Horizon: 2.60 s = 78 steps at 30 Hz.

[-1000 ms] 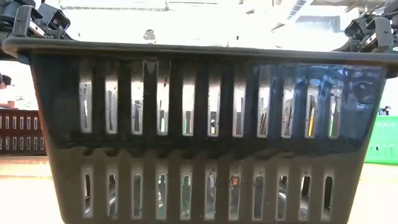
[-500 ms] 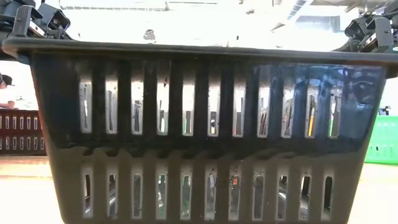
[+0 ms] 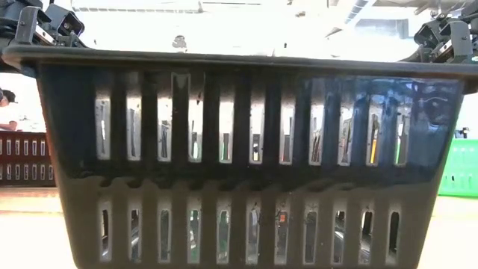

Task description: Stack baskets on shelf by color

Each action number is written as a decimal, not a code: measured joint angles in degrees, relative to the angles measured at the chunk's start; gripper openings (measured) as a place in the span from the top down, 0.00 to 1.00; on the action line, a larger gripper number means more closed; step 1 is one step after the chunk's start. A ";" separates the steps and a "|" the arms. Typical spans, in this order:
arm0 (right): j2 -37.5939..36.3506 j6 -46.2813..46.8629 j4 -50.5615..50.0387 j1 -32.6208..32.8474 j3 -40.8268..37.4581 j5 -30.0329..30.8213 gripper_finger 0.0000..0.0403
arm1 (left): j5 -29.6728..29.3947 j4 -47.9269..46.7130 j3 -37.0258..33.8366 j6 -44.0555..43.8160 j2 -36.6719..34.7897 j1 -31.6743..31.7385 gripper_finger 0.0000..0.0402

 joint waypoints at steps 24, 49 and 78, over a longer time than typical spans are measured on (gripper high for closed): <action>0.00 -0.02 0.00 -0.02 -0.02 0.00 0.91 | -4.22 1.78 -0.01 -21.62 0.00 0.04 1.00; 0.00 0.31 0.68 -2.20 -0.02 0.11 0.91 | -21.20 3.38 -0.02 -25.46 0.00 0.04 1.00; 0.00 22.38 10.58 -2.34 -0.02 4.80 0.91 | -23.93 3.26 -0.02 -24.95 0.00 0.04 1.00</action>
